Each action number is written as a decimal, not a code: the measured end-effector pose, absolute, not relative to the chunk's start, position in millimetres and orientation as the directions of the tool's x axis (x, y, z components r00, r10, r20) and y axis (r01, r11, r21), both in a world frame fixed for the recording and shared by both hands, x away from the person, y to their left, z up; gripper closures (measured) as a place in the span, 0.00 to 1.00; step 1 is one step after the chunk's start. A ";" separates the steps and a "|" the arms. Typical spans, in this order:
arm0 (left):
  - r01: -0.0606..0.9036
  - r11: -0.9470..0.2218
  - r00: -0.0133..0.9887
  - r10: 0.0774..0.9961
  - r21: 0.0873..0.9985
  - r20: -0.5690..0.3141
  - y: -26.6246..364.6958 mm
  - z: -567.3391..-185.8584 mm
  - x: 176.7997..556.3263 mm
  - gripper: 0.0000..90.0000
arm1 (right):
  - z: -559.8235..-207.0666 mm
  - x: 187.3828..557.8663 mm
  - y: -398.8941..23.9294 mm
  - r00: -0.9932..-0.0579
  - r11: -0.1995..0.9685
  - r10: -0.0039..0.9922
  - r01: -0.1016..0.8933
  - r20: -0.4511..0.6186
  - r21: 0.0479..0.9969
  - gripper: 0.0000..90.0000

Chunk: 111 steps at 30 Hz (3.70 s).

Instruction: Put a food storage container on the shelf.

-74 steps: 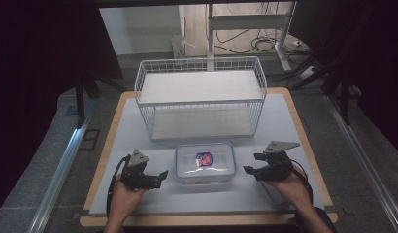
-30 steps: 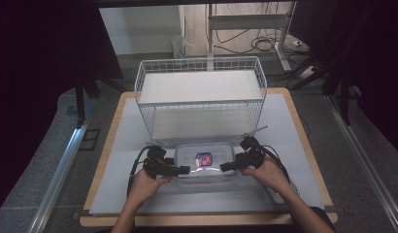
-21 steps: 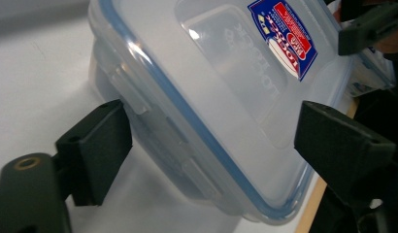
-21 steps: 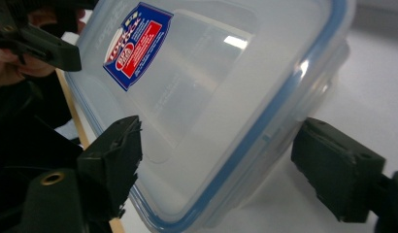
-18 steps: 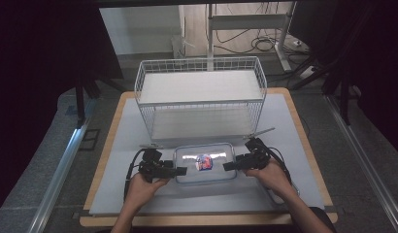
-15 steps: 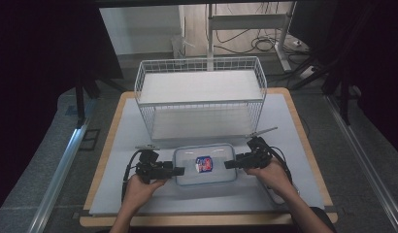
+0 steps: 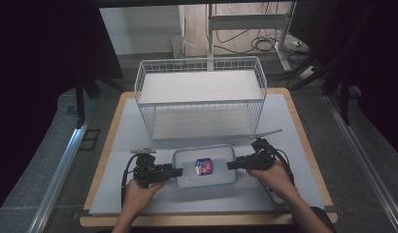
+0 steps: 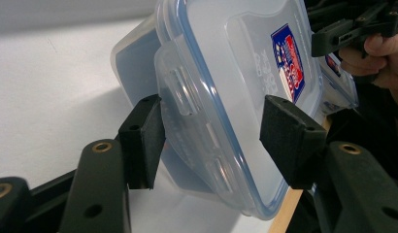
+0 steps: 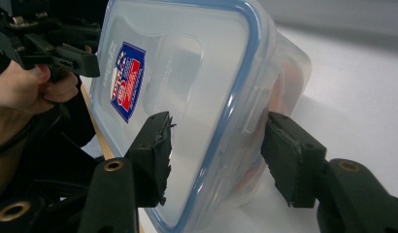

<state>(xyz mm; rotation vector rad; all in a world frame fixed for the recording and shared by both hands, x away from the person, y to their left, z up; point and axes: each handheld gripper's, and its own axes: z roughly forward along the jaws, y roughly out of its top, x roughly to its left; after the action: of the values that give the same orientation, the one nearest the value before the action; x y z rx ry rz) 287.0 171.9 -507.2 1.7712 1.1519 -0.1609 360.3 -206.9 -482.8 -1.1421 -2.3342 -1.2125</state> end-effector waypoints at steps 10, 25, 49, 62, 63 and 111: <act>0.773 -0.023 0.505 0.626 0.634 -0.594 172.3 -505.8 283.5 0.52 | -483.0 354.1 -210.7 -0.625 0.289 0.527 0.769 0.576 0.570 0.55; 0.762 -0.020 0.506 0.643 0.648 -0.575 171.4 -498.1 287.1 0.54 | -478.9 350.2 -210.9 -0.627 0.256 0.540 0.757 0.561 0.601 0.59; 0.663 -0.023 0.577 0.653 0.748 -0.491 177.9 -433.0 302.9 0.54 | -421.9 358.3 -207.3 -0.705 0.220 0.526 0.653 0.476 0.725 0.59; 0.612 -0.013 0.597 0.663 0.790 -0.452 181.0 -387.4 319.7 0.54 | -382.2 372.7 -205.2 -0.726 0.184 0.516 0.612 0.455 0.769 0.59; 0.609 -0.013 0.599 0.663 0.793 -0.449 181.6 -383.6 321.3 0.54 | -379.7 373.5 -205.0 -0.726 0.180 0.515 0.611 0.455 0.771 0.60; 0.609 0.086 0.555 0.663 0.788 -0.502 198.9 -303.4 437.1 0.54 | -300.6 478.8 -188.5 -0.664 0.027 0.541 0.626 0.515 0.779 0.59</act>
<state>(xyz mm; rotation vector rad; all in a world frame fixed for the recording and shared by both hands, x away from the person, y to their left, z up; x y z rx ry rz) 437.1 198.9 -303.4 1.5876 1.1068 0.0555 478.8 -188.5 -300.6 -1.2517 -2.1963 -1.7356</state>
